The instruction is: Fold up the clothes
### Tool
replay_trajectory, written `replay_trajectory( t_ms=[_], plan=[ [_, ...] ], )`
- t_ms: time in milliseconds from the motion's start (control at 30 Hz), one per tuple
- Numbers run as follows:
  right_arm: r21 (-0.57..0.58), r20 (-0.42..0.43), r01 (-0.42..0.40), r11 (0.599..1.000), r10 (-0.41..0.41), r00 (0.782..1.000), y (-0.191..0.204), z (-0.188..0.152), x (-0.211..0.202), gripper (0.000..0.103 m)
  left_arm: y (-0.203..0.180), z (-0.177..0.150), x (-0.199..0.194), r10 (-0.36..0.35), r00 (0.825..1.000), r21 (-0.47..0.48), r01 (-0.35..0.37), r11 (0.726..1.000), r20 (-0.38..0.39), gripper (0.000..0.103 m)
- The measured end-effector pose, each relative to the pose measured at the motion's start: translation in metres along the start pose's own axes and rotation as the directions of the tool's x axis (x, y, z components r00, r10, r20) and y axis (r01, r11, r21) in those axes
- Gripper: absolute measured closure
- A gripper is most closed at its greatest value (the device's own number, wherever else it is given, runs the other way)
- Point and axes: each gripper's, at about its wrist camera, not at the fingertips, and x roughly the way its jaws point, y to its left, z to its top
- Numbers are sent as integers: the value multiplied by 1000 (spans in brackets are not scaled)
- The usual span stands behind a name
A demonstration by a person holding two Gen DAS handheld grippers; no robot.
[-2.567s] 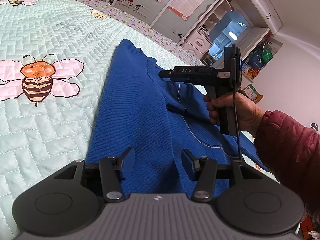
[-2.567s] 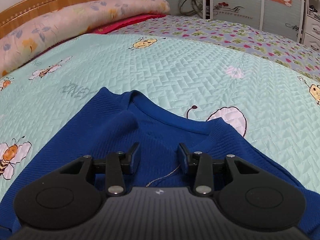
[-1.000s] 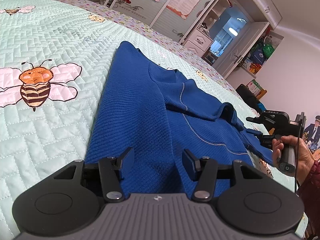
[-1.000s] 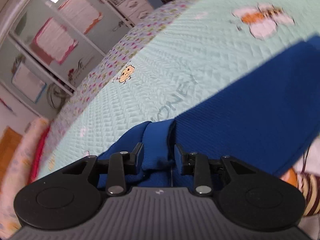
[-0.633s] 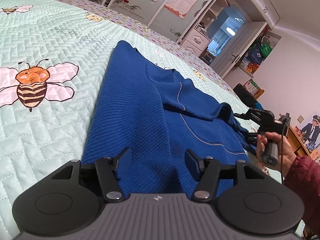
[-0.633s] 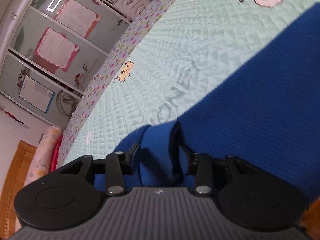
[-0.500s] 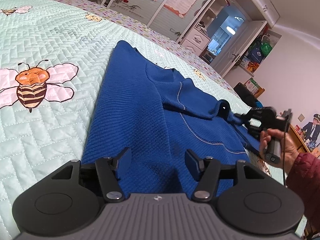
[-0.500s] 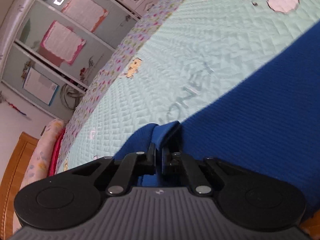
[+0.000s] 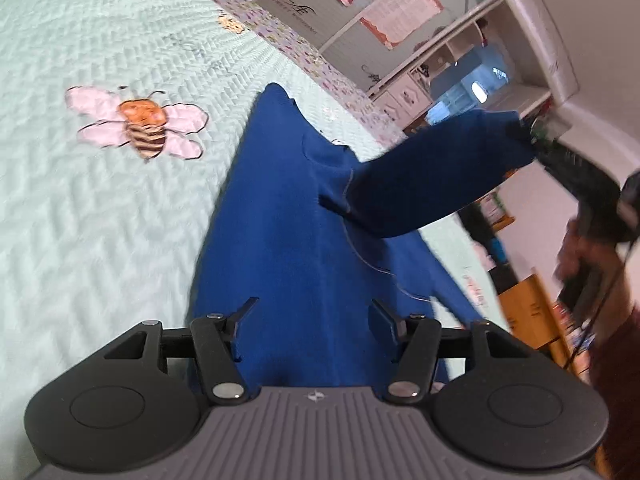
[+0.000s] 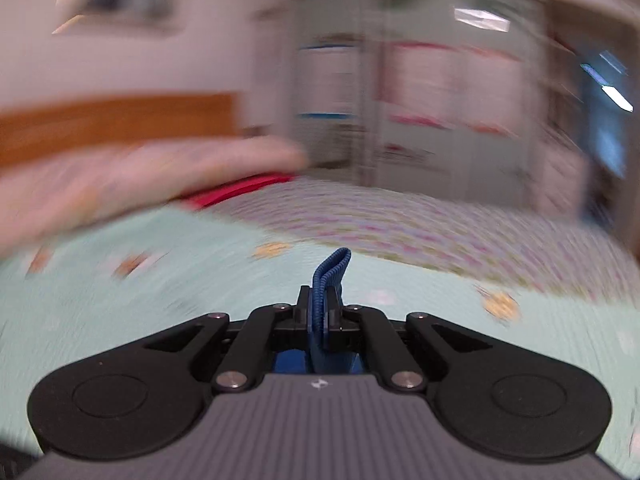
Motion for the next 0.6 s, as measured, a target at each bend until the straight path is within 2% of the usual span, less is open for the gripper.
replay_trajectory(
  t_ms=[133,233,300,400,600],
  plan=[
    [-126,-87,-139,982,129,988,88,-51,-27,100,-3,-9,-29,47,999,25,-47,999,-2,42],
    [-198,-137,-182,963,157,978,134,-95,-46,100,1,-16,-41,64,998,19,-64,998,-21,42],
    [-226,-154,-179,958,146,977,157,-117,-58,100,4,-20,-45,81,996,15,-80,997,-30,42],
    [-202,-155,-152,968,121,980,158,-125,-57,100,7,-24,-47,92,995,3,-92,996,-39,42],
    [-157,-114,-138,978,120,986,146,-109,-56,100,11,-25,-50,75,997,-29,-76,997,-18,42]
  ],
)
